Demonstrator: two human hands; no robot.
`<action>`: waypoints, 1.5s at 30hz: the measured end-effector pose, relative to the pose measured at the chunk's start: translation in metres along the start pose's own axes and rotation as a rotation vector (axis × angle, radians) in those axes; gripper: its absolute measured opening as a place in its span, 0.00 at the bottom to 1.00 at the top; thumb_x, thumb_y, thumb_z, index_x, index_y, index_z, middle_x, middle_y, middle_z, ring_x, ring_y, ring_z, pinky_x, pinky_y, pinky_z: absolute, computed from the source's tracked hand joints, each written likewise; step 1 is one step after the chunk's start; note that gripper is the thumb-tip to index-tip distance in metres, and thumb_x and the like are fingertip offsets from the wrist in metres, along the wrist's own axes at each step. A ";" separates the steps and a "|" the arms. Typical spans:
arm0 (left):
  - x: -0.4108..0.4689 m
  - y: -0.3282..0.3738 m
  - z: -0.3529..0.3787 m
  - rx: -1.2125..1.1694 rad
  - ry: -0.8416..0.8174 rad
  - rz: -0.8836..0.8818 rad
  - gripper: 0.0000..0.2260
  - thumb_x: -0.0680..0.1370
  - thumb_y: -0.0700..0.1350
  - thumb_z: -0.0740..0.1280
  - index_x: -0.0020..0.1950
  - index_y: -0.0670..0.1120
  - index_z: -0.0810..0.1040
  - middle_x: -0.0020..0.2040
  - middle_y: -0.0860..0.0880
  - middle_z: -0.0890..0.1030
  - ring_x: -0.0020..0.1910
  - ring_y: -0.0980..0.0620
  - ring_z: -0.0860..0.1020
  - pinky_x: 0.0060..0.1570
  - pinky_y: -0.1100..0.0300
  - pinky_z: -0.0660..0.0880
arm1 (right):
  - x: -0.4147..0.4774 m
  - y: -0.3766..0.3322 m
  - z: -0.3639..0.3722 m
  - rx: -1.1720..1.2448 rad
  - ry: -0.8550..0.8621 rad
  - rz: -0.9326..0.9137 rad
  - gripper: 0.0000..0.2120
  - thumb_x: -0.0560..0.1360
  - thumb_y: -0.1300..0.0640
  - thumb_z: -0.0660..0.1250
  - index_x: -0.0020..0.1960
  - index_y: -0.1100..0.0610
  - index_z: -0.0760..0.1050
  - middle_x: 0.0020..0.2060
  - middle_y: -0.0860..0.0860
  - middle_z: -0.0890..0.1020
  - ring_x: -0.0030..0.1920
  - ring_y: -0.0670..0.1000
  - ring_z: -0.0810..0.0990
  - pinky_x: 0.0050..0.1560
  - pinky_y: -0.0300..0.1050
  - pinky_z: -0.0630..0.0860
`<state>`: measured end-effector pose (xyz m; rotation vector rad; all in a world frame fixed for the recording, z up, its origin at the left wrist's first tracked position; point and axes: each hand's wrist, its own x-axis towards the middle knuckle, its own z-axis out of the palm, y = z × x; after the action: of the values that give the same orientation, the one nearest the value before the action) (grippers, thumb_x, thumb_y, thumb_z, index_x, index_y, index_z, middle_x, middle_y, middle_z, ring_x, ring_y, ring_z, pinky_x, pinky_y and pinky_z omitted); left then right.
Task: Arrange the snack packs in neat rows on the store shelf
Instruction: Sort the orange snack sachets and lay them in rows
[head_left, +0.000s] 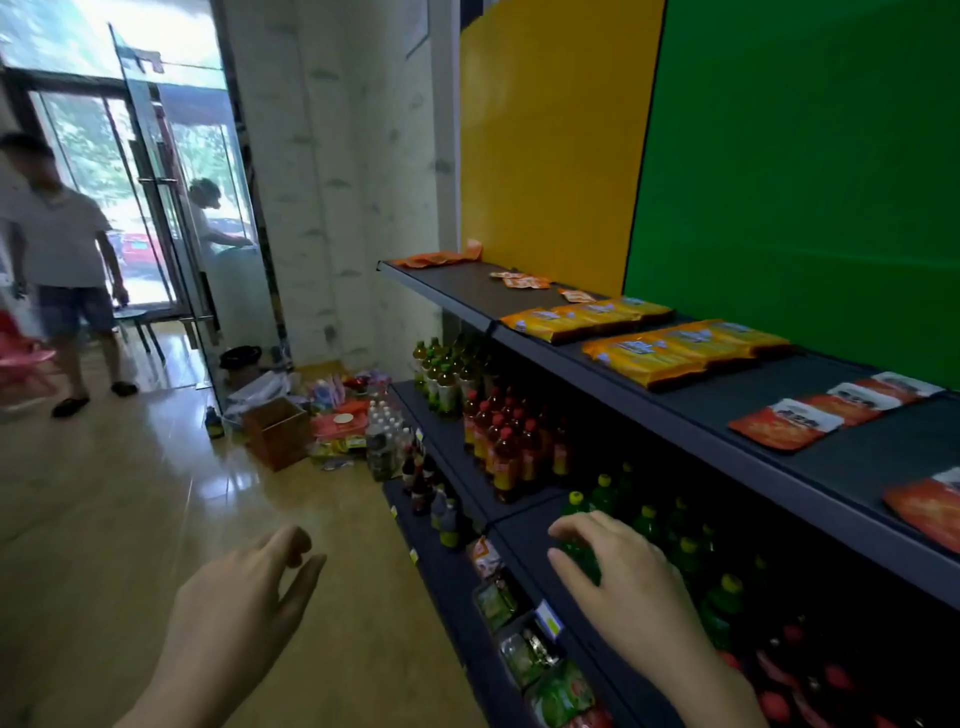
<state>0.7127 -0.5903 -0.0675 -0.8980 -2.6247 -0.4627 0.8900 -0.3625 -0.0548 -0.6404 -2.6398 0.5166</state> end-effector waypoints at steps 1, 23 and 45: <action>0.011 -0.011 0.003 0.015 -0.001 0.007 0.06 0.73 0.54 0.67 0.44 0.53 0.77 0.38 0.56 0.82 0.35 0.55 0.80 0.24 0.68 0.66 | 0.013 -0.002 0.004 -0.010 0.013 0.012 0.12 0.79 0.45 0.55 0.60 0.43 0.69 0.56 0.37 0.73 0.57 0.40 0.72 0.52 0.36 0.71; 0.285 -0.268 0.127 0.049 0.012 -0.327 0.06 0.71 0.53 0.69 0.43 0.53 0.77 0.36 0.55 0.81 0.37 0.49 0.82 0.32 0.60 0.76 | 0.405 -0.066 0.216 -0.015 -0.032 -0.064 0.13 0.78 0.48 0.57 0.61 0.46 0.71 0.57 0.39 0.74 0.59 0.41 0.73 0.51 0.34 0.69; 0.676 -0.478 0.244 -0.074 -0.118 -0.112 0.06 0.72 0.55 0.67 0.44 0.54 0.78 0.35 0.55 0.78 0.38 0.50 0.82 0.30 0.62 0.72 | 0.726 -0.164 0.384 -0.015 0.061 0.279 0.10 0.77 0.48 0.61 0.58 0.46 0.73 0.53 0.39 0.76 0.56 0.43 0.75 0.52 0.38 0.71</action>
<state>-0.1436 -0.4940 -0.1061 -0.8275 -2.7925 -0.5548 0.0645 -0.2385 -0.1216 -1.0205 -2.5126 0.5458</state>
